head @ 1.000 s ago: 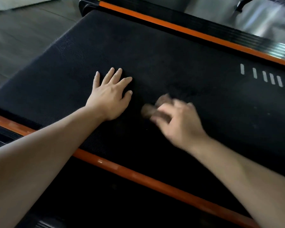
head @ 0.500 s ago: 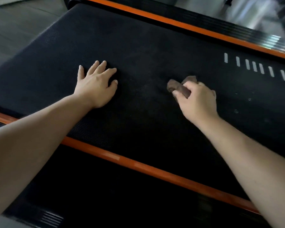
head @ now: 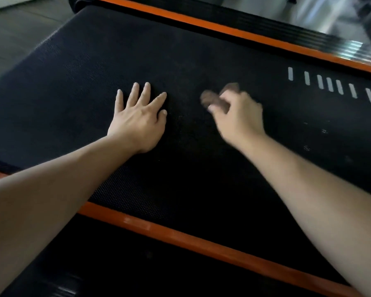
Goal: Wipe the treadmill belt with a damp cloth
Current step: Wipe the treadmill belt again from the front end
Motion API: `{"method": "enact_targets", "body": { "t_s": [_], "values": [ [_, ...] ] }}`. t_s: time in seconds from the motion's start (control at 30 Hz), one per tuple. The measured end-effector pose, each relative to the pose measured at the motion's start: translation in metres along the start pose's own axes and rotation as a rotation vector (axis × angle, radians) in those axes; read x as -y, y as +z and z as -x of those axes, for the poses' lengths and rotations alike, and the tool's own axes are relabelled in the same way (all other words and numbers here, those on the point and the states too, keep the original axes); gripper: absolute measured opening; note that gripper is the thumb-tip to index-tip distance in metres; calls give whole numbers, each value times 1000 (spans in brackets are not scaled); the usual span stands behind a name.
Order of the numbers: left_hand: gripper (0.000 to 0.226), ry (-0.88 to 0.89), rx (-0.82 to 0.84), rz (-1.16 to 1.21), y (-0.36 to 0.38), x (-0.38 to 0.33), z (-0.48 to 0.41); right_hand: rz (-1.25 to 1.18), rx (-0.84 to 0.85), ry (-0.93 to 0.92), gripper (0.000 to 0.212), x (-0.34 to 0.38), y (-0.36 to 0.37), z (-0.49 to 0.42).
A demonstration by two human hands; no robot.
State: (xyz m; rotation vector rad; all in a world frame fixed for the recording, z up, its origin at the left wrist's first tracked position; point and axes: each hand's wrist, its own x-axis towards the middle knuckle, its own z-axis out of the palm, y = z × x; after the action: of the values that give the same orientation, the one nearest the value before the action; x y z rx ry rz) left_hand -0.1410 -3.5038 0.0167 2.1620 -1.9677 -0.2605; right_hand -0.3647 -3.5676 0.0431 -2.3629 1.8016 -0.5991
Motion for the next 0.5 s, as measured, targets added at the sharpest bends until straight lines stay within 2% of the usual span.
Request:
{"method": "enact_targets", "body": {
  "t_s": [0.07, 0.13, 0.17, 0.2, 0.27, 0.3, 0.33, 0.43, 0.5],
  "values": [
    [56, -2, 2, -15, 0, 0, -1, -115, 75, -194, 26, 13, 0, 37],
    [57, 0, 6, -23, 0, -1, 0, -34, 101, -274, 30, 5, -4, 30],
    [56, 3, 6, -23, 0, 0, 0, 44, 49, -242, 33, -2, -4, 7],
    [56, 5, 3, -19, 0, 0, 0, 84, 9, -131, 34, -10, -4, -19],
    [56, 6, -10, -16, 0, 0, 0, 67, -35, 111, 24, -21, -5, -55],
    [56, 6, -12, -18, 1, 1, 0, 48, -47, 154, 21, -18, -1, -59],
    [56, 7, -7, -17, 1, 0, 0, 47, -24, 136, 22, -11, 5, -52],
    [56, 0, -5, -23, 0, -1, -2, -83, 66, -141, 25, 19, 9, 2],
    [56, 2, -2, -15, 0, -1, -1, -60, 132, -250, 26, 15, 1, 8]
  ]
}}
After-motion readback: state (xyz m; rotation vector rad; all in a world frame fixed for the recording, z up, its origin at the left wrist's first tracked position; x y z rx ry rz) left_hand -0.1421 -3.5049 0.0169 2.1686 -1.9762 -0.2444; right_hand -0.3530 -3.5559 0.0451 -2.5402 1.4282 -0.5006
